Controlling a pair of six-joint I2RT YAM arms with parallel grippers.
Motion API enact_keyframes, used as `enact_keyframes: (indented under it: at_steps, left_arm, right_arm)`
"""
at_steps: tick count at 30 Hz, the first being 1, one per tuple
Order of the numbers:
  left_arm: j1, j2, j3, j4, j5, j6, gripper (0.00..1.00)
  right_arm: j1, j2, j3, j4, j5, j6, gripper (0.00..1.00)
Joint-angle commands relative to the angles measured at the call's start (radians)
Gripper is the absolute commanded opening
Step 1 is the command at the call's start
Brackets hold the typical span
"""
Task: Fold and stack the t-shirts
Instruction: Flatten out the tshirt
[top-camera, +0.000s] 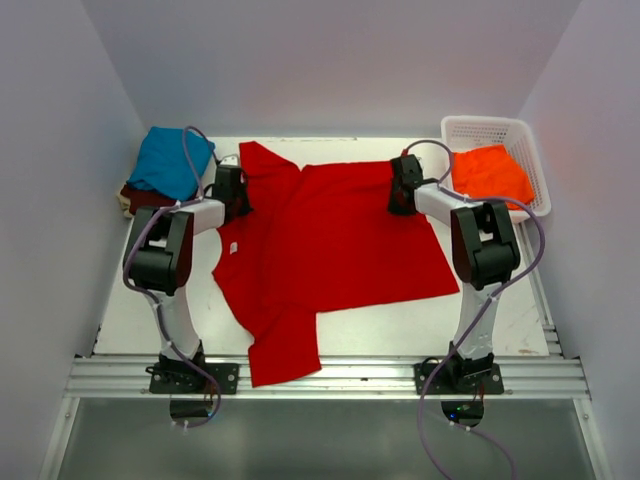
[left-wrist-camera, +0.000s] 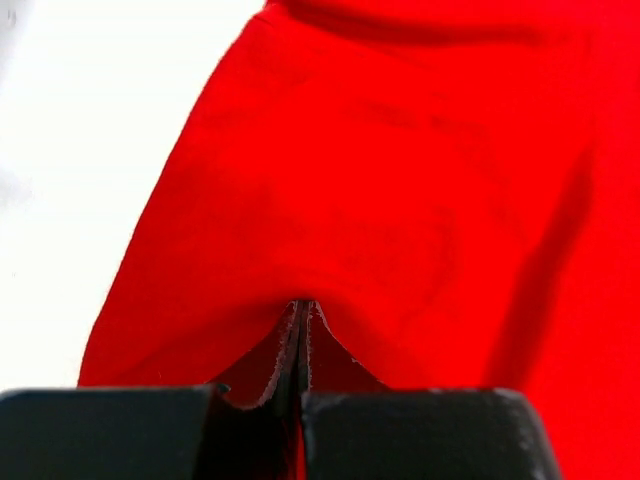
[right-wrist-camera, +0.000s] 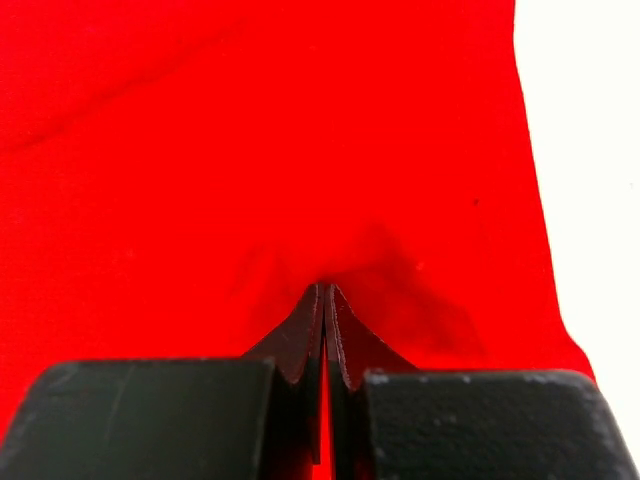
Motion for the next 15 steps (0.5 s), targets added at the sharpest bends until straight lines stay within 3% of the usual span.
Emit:
enact_keyframes:
  at_steps: [1, 6, 15]
  left_arm:
    - [0.0, 0.09, 0.072, -0.021, -0.03, -0.015, 0.0]
    - [0.012, 0.205, 0.253, -0.182, -0.066, -0.031, 0.0]
    - [0.028, 0.354, 0.589, -0.336, -0.076, 0.051, 0.0]
  right_arm:
    - [-0.001, 0.023, 0.052, -0.048, 0.05, 0.002, 0.0]
    - [-0.011, 0.058, 0.095, -0.114, 0.129, 0.012, 0.0]
    - [-0.067, 0.124, 0.207, -0.177, 0.113, 0.026, 0.0]
